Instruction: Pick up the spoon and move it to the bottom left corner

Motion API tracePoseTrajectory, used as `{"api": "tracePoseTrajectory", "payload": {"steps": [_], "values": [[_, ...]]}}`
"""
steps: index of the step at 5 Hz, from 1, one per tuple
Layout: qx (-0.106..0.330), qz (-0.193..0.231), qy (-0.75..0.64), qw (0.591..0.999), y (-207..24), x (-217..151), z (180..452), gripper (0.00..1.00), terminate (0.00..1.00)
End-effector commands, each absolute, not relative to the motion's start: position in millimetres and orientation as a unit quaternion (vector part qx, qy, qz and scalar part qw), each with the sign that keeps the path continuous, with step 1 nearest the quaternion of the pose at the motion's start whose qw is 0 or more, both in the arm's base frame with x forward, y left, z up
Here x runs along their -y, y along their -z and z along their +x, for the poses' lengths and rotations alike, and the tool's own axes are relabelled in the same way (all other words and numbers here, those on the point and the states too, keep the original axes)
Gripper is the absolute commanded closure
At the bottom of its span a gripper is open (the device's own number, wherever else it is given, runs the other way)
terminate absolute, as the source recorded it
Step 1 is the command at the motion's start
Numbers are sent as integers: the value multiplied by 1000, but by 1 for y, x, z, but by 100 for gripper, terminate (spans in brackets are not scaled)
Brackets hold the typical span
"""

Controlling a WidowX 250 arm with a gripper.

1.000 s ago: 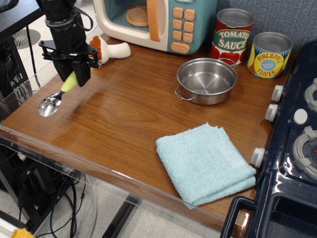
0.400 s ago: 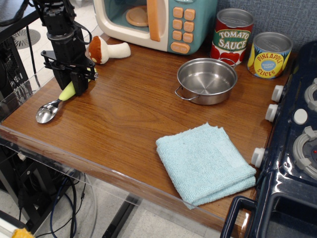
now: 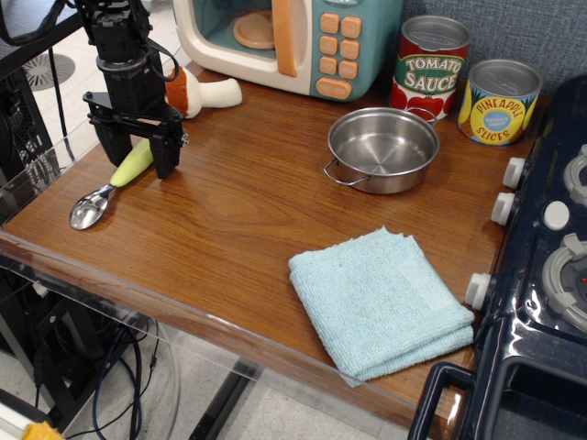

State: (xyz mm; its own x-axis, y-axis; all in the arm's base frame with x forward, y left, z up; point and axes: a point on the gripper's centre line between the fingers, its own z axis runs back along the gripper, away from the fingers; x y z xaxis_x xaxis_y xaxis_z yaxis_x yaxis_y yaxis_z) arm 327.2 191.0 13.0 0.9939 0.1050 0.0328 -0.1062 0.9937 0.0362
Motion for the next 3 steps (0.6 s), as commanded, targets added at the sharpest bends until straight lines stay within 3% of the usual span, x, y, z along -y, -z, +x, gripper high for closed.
{"api": "tracePoseTrajectory", "payload": {"steps": [1, 3], "values": [[44, 64, -86, 993, -69, -189, 317, 0, 0], [120, 63, -89, 987, -118, -170, 312, 0, 0]]}}
